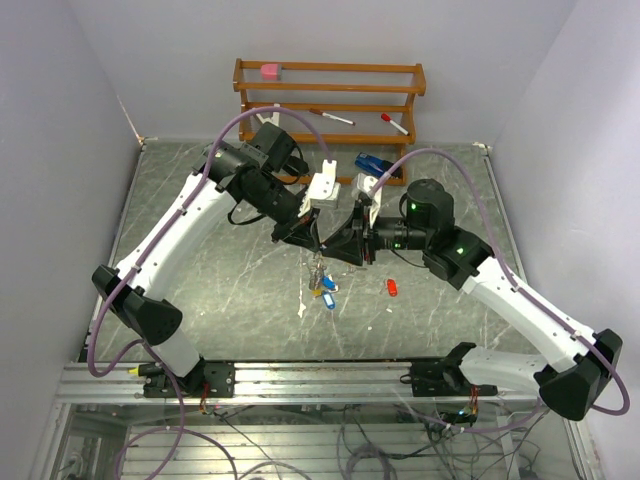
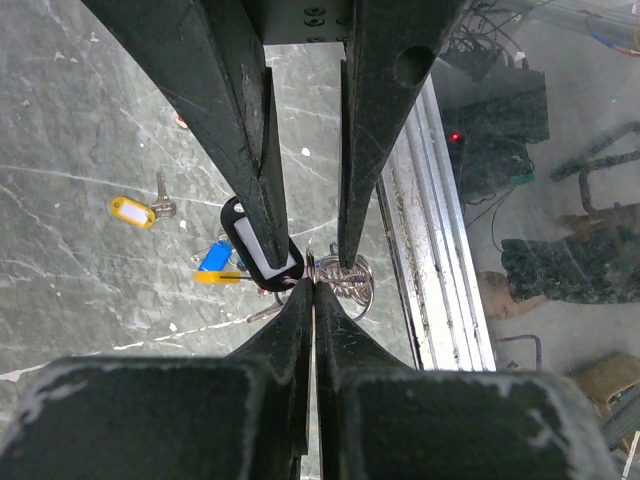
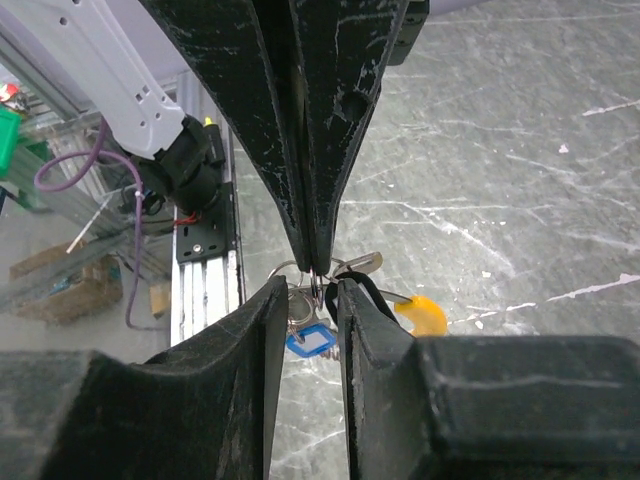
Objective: Put the keys on the keyring
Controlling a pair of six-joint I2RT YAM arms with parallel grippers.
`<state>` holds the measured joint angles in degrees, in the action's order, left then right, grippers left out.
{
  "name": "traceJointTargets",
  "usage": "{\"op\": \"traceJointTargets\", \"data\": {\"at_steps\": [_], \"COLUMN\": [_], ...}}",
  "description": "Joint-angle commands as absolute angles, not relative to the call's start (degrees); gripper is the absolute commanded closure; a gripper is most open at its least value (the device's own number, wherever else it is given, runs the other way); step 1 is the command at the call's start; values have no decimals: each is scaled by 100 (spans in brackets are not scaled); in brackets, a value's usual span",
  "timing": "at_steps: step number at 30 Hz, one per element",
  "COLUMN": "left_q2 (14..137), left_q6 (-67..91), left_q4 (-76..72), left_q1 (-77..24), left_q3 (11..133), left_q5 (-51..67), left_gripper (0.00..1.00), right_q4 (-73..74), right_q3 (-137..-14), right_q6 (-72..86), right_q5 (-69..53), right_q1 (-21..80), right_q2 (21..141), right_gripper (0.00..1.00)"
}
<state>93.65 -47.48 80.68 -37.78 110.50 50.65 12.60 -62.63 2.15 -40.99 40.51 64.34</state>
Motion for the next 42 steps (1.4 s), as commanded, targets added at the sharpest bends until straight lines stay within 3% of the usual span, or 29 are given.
{"op": "traceJointTargets", "data": {"at_steps": [1, 16, 31, 35, 42], "left_q2": [9264, 9306, 9255, 9176, 9166], "left_q6": [-4701, -4591, -4309, -4102, -3803], "left_q4": [7954, 7941, 7664, 7373, 7166], "left_q1": [-3805, -3804, -3809, -3814, -3809], "left_q3": [11165, 11291, 11208, 11151, 11288], "left_q5": [5354, 5375, 5155, 4981, 4767], "left_gripper": [93, 93, 92, 90, 72], "right_q4": [1064, 1010, 765, 436, -154], "right_q3": [-6178, -6166, -6043, -5887, -5523], "right_q6": [229, 232, 535, 749, 1143], "right_q5": [-4149, -4188, -4203, -4060, -3802], "right_q1": [4064, 4080, 4081, 4085, 4084], "right_q2": [6415, 6543, 6588, 6426, 6140], "right_gripper": [74, 81, 100, 100, 100]}}
